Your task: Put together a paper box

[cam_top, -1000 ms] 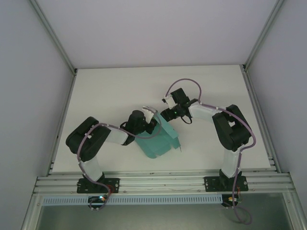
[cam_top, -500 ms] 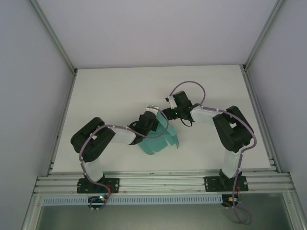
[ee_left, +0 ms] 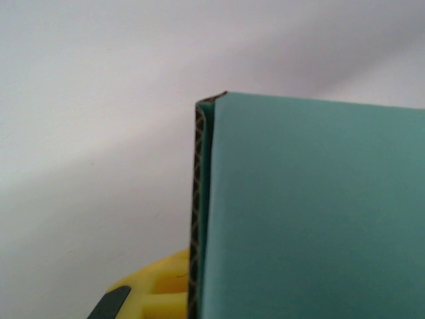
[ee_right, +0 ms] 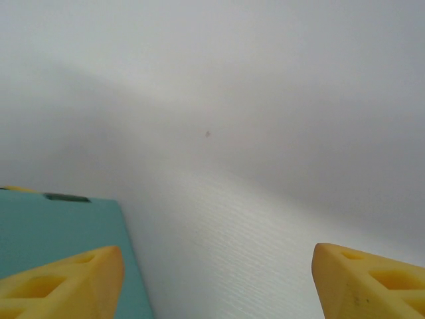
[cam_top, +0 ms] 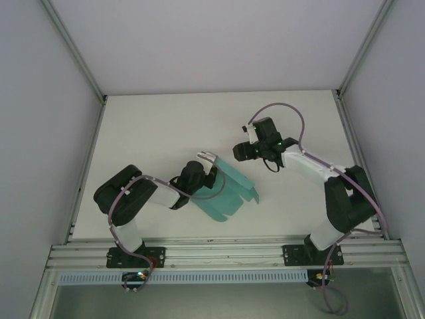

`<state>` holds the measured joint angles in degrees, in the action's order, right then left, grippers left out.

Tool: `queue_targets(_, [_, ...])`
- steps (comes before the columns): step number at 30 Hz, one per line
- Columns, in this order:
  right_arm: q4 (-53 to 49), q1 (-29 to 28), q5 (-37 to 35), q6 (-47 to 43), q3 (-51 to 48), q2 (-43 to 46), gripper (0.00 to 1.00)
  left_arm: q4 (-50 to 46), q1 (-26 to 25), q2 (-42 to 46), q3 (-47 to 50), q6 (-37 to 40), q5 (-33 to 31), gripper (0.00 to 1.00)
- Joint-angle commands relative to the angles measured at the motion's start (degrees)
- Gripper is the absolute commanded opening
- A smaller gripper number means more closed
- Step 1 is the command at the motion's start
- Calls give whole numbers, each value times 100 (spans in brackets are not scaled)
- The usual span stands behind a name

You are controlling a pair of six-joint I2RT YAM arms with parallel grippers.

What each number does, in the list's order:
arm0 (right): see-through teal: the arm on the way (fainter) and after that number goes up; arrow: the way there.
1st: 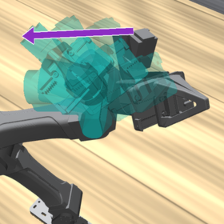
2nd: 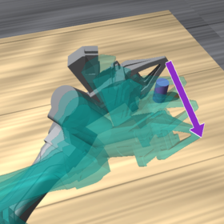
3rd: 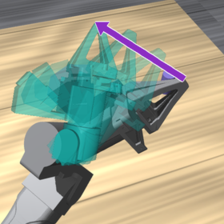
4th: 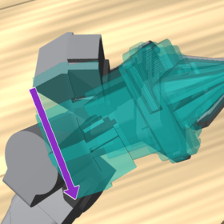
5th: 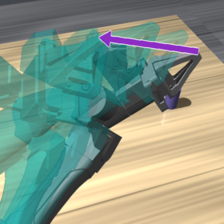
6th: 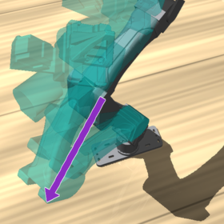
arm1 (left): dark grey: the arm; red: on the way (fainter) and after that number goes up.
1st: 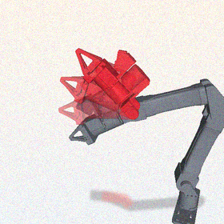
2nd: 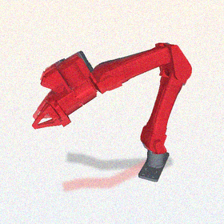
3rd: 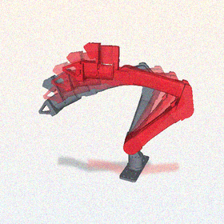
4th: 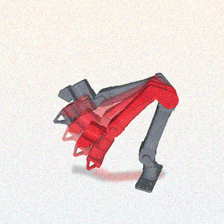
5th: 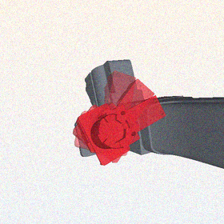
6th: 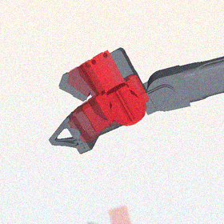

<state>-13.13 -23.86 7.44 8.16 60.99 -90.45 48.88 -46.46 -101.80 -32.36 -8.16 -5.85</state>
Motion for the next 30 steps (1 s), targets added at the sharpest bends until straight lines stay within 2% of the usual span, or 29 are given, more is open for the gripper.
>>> queue_targets(1, [-22,-21,1085,-367,-190,227,75,-234,-9,-136,-19,162,425,0])
queue_targets(3, [144,-33,1466,-373,-232,179,75,-372,-11,-155,-112,166,400,0])
queue_targets(11, [240,-195,1855,-306,-47,-500,73,-520,-17,-191,-216,189,410,0])
queue_targets(16, [177,-242,1527,-221,-264,-819,72,-553,-13,-216,-225,162,380,0])
queue_targets(20, [162,-268,1177,-231,-536,-927,71,-593,-5,-177,-210,190,345,11])
queue_targets(24, [120,-295,792,-372,-774,-834,71,-695,2,-96,-246,219,234,15])
queue_targets(28, [277,-335,976,-524,-864,-716,70,-687,14,-22,-280,276,228,22])
queue_targets(30, [240,-451,859,-616,-785,-673,70,-661,40,-6,-332,273,229,21])
